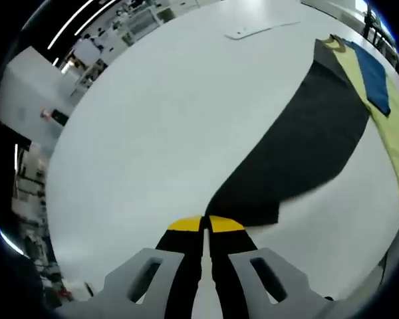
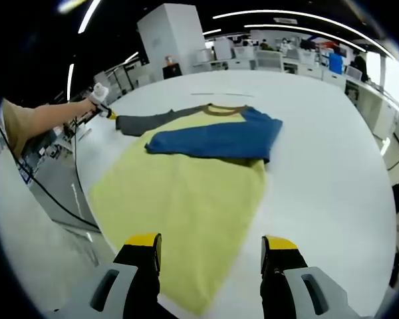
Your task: Fold the garment on the visible template until the final outline fits inside the template.
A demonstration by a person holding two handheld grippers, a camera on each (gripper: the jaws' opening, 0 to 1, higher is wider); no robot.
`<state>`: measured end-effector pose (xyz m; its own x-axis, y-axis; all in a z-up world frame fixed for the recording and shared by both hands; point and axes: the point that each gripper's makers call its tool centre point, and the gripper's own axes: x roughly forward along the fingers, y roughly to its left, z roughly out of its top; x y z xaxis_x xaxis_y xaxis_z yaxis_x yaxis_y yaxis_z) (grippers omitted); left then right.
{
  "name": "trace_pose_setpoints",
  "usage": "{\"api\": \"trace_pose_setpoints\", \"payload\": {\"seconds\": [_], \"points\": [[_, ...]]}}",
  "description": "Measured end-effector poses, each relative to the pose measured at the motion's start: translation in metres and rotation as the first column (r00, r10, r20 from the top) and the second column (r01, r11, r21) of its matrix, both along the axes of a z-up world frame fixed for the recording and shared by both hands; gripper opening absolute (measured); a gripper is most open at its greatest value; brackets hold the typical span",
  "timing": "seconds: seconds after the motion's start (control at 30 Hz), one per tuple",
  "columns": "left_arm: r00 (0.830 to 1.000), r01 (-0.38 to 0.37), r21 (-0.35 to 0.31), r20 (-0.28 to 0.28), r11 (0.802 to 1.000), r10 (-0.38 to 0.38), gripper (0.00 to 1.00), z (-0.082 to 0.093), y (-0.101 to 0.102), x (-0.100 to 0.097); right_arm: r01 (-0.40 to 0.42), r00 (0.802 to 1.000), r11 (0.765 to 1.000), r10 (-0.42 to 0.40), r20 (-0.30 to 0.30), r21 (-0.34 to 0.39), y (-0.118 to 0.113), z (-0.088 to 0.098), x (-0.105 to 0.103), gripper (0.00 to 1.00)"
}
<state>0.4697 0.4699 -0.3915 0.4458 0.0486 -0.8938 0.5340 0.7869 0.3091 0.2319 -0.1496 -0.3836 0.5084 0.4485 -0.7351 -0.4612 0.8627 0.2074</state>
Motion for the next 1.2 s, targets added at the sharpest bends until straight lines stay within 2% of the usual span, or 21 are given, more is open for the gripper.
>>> {"api": "trace_pose_setpoints", "payload": {"seconds": [0.23, 0.33, 0.43, 0.6, 0.67, 0.7, 0.8, 1.0, 1.07, 1.2], "points": [[0.998, -0.064, -0.010, 0.021, 0.998, 0.065, 0.01, -0.001, 0.015, -0.005, -0.001, 1.000, 1.000, 0.001, 0.001, 0.002, 0.002, 0.000, 0.000, 0.58], [0.992, -0.118, -0.078, 0.044, 0.990, 0.121, 0.04, -0.001, 0.014, -0.008, -0.002, 1.000, 1.000, 0.002, 0.003, 0.001, 0.002, 0.000, 0.000, 0.58], [0.979, -0.175, -0.176, 0.074, 0.969, 0.190, 0.09, -0.003, 0.011, -0.011, -0.005, 1.000, 1.000, 0.005, 0.005, 0.003, 0.003, 0.000, 0.002, 0.58], [0.963, -0.223, -0.280, 0.085, 0.934, 0.255, 0.11, -0.009, -0.001, -0.021, -0.017, 1.000, 1.000, 0.017, 0.012, 0.000, 0.005, 0.002, 0.003, 0.58], [0.952, -0.249, -0.339, 0.086, 0.907, 0.293, 0.12, -0.011, -0.009, -0.024, -0.019, 1.000, 1.000, 0.019, 0.011, -0.001, 0.005, 0.002, 0.004, 0.58], [0.951, -0.246, -0.359, 0.091, 0.900, 0.296, 0.13, -0.011, -0.013, -0.025, -0.020, 1.000, 1.000, 0.020, 0.013, -0.001, 0.004, 0.003, 0.004, 0.58], [0.943, -0.262, -0.386, 0.090, 0.884, 0.319, 0.13, -0.014, -0.018, -0.029, -0.025, 1.000, 1.000, 0.025, 0.014, -0.001, 0.005, 0.003, 0.005, 0.58], [0.934, -0.283, -0.396, 0.093, 0.874, 0.344, 0.15, -0.020, -0.024, -0.033, -0.030, 0.999, 1.000, 0.030, 0.020, -0.004, 0.004, 0.005, 0.006, 0.58], [0.927, -0.300, -0.418, 0.083, 0.858, 0.365, 0.16, -0.023, -0.028, -0.035, -0.031, 0.999, 1.000, 0.031, 0.021, -0.004, 0.003, 0.006, 0.006, 0.58], [0.919, -0.314, -0.431, 0.084, 0.846, 0.384, 0.17, -0.025, -0.032, -0.036, -0.031, 0.999, 1.000, 0.031, 0.022, -0.004, 0.003, 0.006, 0.005, 0.58]]}}
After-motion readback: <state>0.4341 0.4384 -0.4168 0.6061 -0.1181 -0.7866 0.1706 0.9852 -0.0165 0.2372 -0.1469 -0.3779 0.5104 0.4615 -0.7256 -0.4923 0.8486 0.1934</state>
